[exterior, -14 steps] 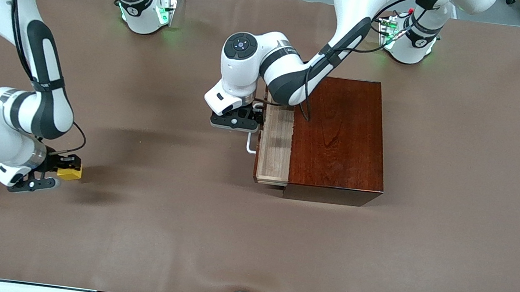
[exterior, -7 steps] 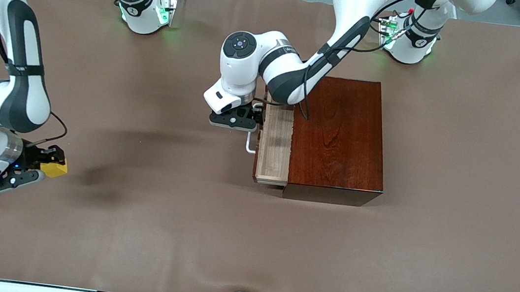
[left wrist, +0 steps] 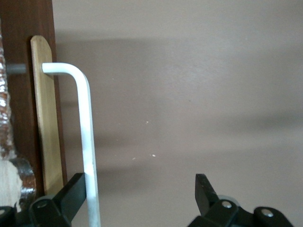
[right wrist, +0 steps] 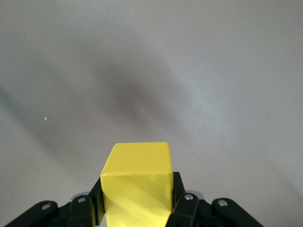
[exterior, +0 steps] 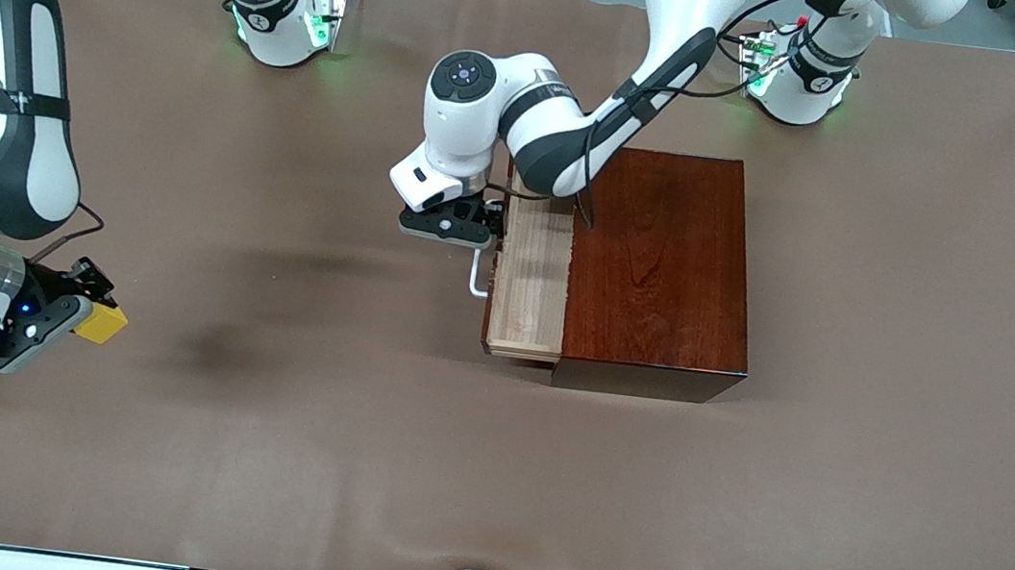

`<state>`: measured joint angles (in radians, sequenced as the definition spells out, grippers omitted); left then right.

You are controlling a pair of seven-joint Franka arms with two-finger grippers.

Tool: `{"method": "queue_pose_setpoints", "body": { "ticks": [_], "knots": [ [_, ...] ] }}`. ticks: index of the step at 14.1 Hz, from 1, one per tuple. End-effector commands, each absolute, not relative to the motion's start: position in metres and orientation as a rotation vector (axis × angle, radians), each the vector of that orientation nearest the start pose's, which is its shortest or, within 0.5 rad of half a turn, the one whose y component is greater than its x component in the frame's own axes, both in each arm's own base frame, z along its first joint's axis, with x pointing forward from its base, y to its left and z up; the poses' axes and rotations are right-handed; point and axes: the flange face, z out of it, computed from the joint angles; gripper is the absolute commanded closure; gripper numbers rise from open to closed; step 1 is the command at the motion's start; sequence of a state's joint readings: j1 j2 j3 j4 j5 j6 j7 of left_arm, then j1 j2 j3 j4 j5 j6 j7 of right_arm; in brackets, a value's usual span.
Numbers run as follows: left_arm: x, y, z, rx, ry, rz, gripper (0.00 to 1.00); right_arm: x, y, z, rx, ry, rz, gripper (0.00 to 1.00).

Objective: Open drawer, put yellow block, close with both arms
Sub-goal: 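Pull the drawer open with the left gripper while the right lifts the cube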

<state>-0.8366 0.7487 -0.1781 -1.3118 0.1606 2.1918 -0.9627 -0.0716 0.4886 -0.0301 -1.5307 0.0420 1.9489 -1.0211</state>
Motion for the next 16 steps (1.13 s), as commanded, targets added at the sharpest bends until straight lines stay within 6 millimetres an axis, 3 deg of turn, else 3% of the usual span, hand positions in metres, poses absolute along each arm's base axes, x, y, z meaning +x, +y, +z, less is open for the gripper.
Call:
{"method": "queue_pose_setpoints", "body": {
  "ticks": [1, 5, 8, 11, 13, 16],
  "knots": [
    [0.398, -0.666, 0.325, -3.411, 0.116, -0.114, 0.0, 0.677, -0.061, 0.379, -2.66, -1.478, 0.022, 1.0],
    [0.395, -0.671, 0.331, -3.435, 0.122, -0.137, 0.0, 0.677, -0.054, 0.379, -2.533, -1.67, 0.0, 1.0],
    [0.407, -0.656, 0.35, -3.408, 0.066, -0.102, 0.0, 0.673, -0.025, 0.391, -2.447, -1.766, 0.028, 1.0],
    [0.434, -0.62, 0.404, -3.362, -0.019, -0.097, 0.0, 0.666, 0.01, 0.41, -2.406, -1.823, 0.041, 1.0],
    [0.449, -0.589, 0.454, -3.329, -0.068, -0.122, 0.0, 0.662, 0.027, 0.418, -2.377, -1.85, 0.055, 1.0],
    [0.473, -0.532, 0.496, -3.23, -0.108, -0.084, 0.0, 0.658, 0.036, 0.42, -2.366, -1.857, 0.058, 1.0]
  ]
}}
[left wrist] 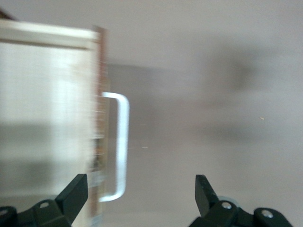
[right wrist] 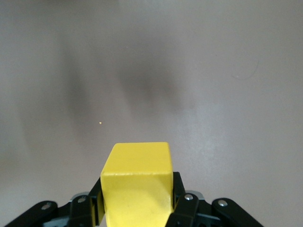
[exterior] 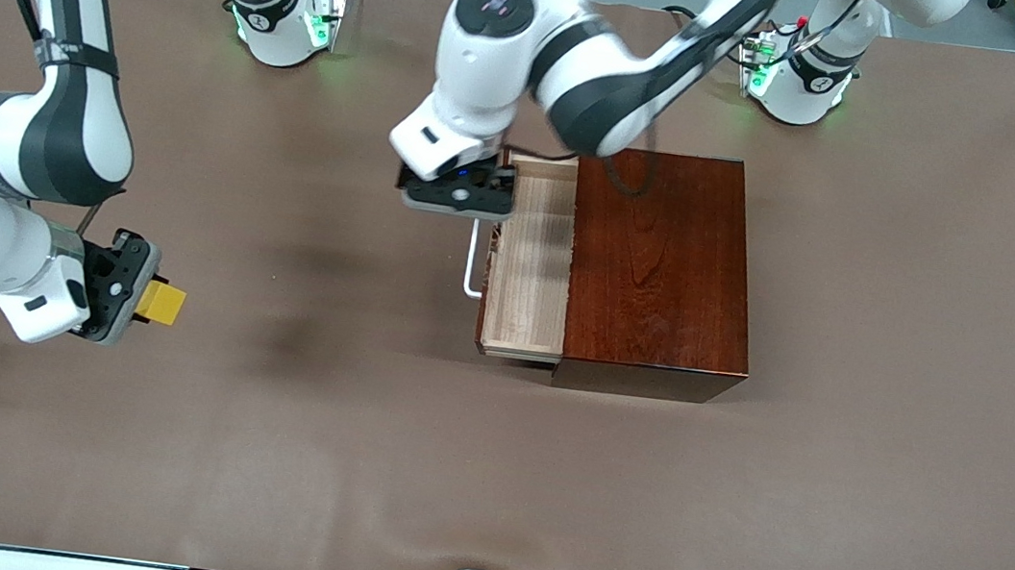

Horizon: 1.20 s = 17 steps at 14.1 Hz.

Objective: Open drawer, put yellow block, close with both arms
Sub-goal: 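Pull the drawer open with the left gripper while the right lifts the cube, then carry the cube over the drawer with the right gripper while the left withdraws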

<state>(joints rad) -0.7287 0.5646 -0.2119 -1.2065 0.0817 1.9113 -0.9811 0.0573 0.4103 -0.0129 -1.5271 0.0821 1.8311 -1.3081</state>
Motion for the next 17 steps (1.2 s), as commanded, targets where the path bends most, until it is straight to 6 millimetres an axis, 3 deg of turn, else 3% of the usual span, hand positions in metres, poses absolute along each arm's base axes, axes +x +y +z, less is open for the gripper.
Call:
{"method": "queue_pose_setpoints", "body": {
  "ticks": [1, 3, 4, 7, 10, 13, 17],
  "knots": [
    [0.475, -0.51, 0.516, -3.196, 0.005, -0.078, 0.0, 0.657, 0.041, 0.42, -2.362, -1.851, 0.068, 1.0],
    [0.49, -0.453, 0.543, -3.101, 0.277, 0.012, 0.0, 0.651, 0.058, 0.421, -2.366, -1.819, 0.105, 1.0],
    [0.506, -0.417, 0.558, -3.079, 0.322, 0.035, 0.0, 0.65, 0.069, 0.429, -2.358, -1.842, 0.093, 1.0],
    [0.534, -0.324, 0.59, -3.044, 0.409, 0.077, 0.0, 0.641, 0.124, 0.442, -2.318, -1.919, 0.077, 1.0],
    [0.557, -0.235, 0.607, -3.04, 0.459, 0.076, 0.0, 0.632, 0.189, 0.458, -2.271, -2.027, 0.044, 1.0],
    [0.565, -0.163, 0.618, -3.06, 0.375, 0.077, 0.0, 0.616, 0.251, 0.47, -2.261, -2.086, 0.021, 1.0],
    [0.568, -0.094, 0.618, -3.133, 0.215, 0.108, 0.0, 0.589, 0.334, 0.484, -2.406, -2.038, -0.006, 1.0]
  ]
}}
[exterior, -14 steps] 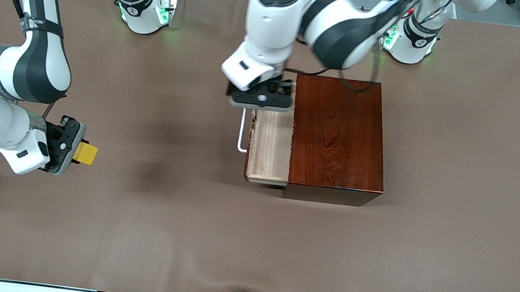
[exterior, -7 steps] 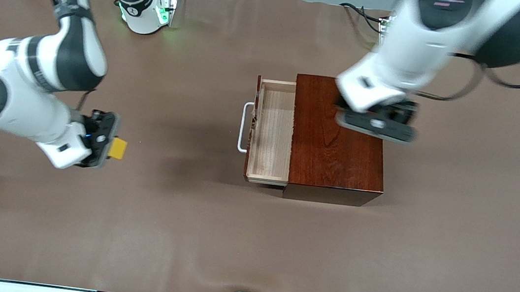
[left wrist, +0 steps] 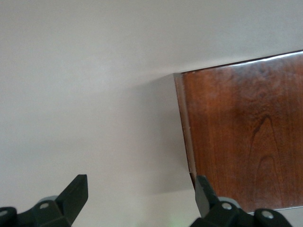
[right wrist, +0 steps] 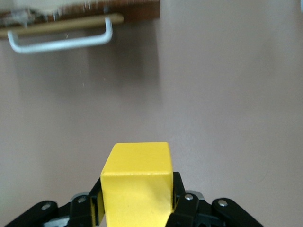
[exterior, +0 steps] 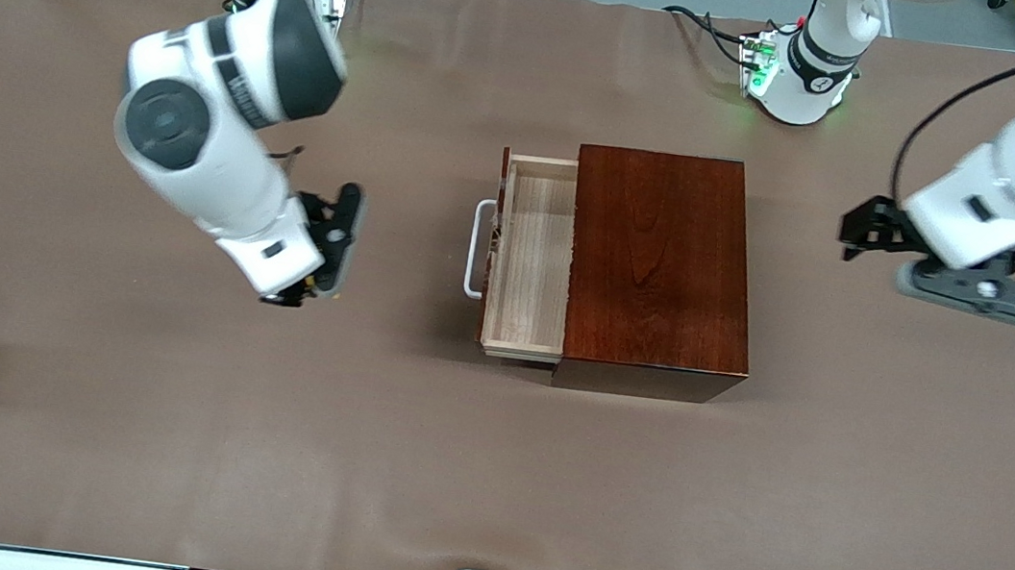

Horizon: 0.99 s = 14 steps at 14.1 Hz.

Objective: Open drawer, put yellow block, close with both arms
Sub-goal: 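Carry the cube over the drawer with the right gripper while the left withdraws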

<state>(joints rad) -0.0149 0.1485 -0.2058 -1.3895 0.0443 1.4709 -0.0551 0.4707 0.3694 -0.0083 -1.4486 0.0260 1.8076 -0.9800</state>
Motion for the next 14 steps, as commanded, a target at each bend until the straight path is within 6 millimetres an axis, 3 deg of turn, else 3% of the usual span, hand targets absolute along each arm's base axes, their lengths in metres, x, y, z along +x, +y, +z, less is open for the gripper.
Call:
{"method": "queue_pose_setpoints", "body": {
  "ticks": [1, 2, 5, 9, 14],
  "knots": [
    [0.569, -0.084, 0.617, -3.135, 0.189, 0.113, 0.0, 0.583, 0.349, 0.48, -2.413, -2.029, -0.005, 1.0],
    [0.569, -0.074, 0.619, -3.135, 0.162, 0.105, 0.0, 0.578, 0.367, 0.478, -2.411, -2.034, -0.017, 1.0],
    [0.57, -0.07, 0.618, -3.122, 0.134, 0.098, 0.0, 0.569, 0.421, 0.468, -2.405, -2.043, -0.064, 1.0],
    [0.571, -0.071, 0.619, -3.11, 0.113, 0.088, 0.0, 0.547, 0.482, 0.437, -2.341, -2.119, -0.089, 1.0],
    [0.573, -0.072, 0.615, -3.109, 0.118, 0.097, 0.0, 0.522, 0.518, 0.416, -2.271, -2.223, -0.084, 1.0]
  ]
}}
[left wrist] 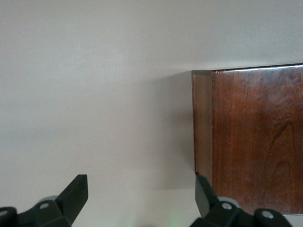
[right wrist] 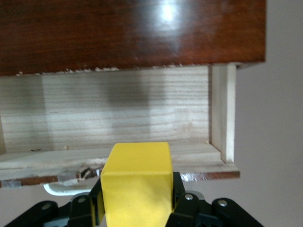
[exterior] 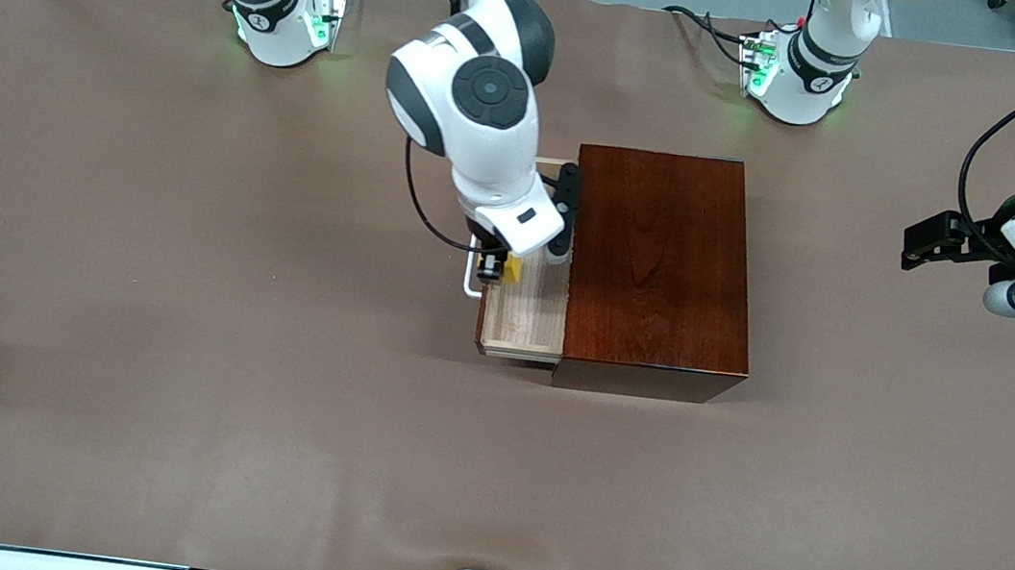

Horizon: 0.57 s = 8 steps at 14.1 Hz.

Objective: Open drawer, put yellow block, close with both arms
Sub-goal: 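Lower the cube into the drawer and open the right gripper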

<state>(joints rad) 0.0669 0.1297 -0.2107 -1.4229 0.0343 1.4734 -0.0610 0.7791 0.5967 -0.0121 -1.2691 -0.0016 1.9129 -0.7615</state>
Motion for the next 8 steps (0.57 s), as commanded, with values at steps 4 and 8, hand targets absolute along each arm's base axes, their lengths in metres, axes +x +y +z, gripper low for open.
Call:
{"method": "queue_pose_setpoints", "body": {
  "ticks": [4, 8],
  "knots": [
    [0.573, -0.073, 0.616, -3.109, 0.12, 0.095, 0.0, 0.506, 0.541, 0.388, -2.236, -2.342, -0.065, 1.0],
    [0.574, -0.076, 0.613, -3.109, 0.13, 0.102, 0.0, 0.508, 0.544, 0.378, -2.228, -2.351, -0.074, 1.0]
  ]
}}
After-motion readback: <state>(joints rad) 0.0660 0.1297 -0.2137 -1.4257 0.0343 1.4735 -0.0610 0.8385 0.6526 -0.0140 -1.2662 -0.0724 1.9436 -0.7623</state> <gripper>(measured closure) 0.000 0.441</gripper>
